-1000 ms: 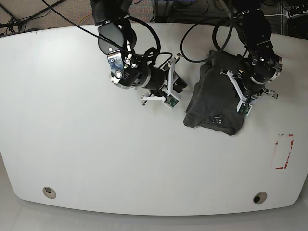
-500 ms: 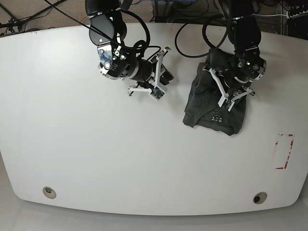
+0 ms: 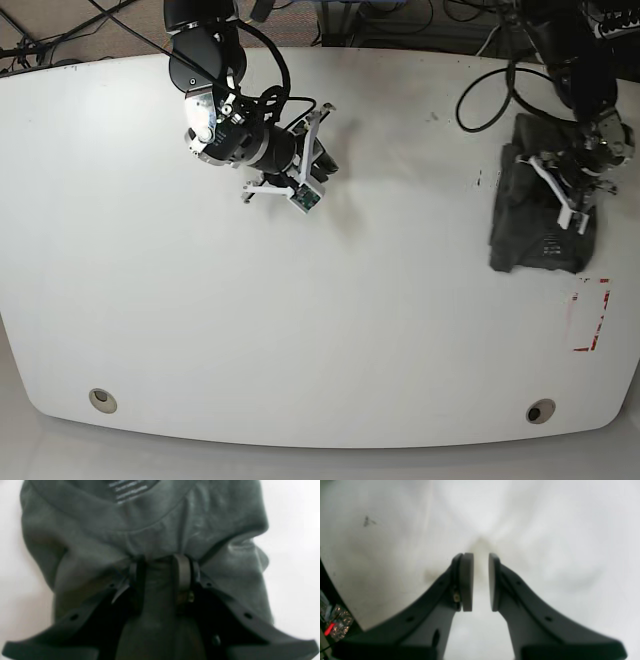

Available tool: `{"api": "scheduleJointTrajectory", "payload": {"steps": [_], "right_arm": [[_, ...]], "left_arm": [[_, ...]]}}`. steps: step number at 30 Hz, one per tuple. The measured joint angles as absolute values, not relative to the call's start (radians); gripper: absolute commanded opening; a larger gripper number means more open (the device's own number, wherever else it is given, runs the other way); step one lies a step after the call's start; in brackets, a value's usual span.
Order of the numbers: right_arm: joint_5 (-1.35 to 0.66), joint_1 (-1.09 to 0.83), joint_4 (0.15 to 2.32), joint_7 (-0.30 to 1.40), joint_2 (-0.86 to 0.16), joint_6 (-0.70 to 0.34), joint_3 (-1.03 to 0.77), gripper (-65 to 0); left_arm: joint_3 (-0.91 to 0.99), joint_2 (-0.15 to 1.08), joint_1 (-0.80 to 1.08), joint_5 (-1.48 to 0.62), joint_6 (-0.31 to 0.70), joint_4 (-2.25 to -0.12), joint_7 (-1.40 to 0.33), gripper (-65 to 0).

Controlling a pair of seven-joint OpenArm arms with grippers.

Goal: Fold the T-shirt properly

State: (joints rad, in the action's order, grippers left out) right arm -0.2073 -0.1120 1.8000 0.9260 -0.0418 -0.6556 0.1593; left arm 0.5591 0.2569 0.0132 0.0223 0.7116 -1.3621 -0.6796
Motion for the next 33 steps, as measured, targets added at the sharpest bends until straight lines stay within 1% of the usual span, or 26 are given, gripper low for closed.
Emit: {"api": "scheduleJointTrajectory", "payload": {"steps": [3,6,10,13,19,24,26,29,31,33], "right_arm": [[-0.215,-0.113,1.800,0.922,-0.035,-0.661,0.167,-54.9],[-0.214,-0.113,1.800,0.921,-0.031,-0.663,0.167,-54.9],[-0.213,-0.112,1.800,0.921,-0.034,-0.664,0.167,-54.9],[-0.214,-0.112,1.801,0.921,-0.033,-0.664,0.167,-54.9],[-0.214,-0.115,1.845,0.918,-0.034,-0.665,0.167,-54.9],[-0.203,-0.126,1.850,0.916,-0.096,-0.665,0.167,-54.9],[-0.198,-0.130,1.852,0.884,-0.117,-0.662,0.150,-54.9],[-0.210,-0.134,1.856,0.793,-0.127,-0.662,0.083,-54.9],[-0.209,-0.131,1.851,0.762,-0.128,-0.625,0.017,-54.5],[-0.208,-0.128,1.840,0.751,-0.129,-0.604,-0.053,-54.4]], "left_arm": [[0.608,0.330,-0.033,0.061,0.699,-1.277,-0.717,-49.4],[0.658,0.372,-0.050,0.064,0.696,-1.226,-0.722,-49.4],[0.665,0.431,-0.084,0.083,0.700,-1.179,-0.762,-49.3],[0.665,0.472,-0.097,0.088,0.701,-1.150,-0.759,-49.3],[0.666,0.488,-0.103,0.097,0.700,-1.183,-0.713,-49.3],[0.648,0.451,-0.105,0.099,0.704,-1.415,-0.762,-49.3],[0.639,0.404,-0.108,0.112,0.689,-1.499,-0.763,-49.3],[0.614,0.304,-0.089,0.099,0.697,-1.591,-0.752,-49.2],[0.579,0.221,-0.067,0.098,0.706,-1.637,-0.755,-49.2],[0.527,0.172,-0.051,0.112,0.706,-1.670,-0.728,-49.2]]}}
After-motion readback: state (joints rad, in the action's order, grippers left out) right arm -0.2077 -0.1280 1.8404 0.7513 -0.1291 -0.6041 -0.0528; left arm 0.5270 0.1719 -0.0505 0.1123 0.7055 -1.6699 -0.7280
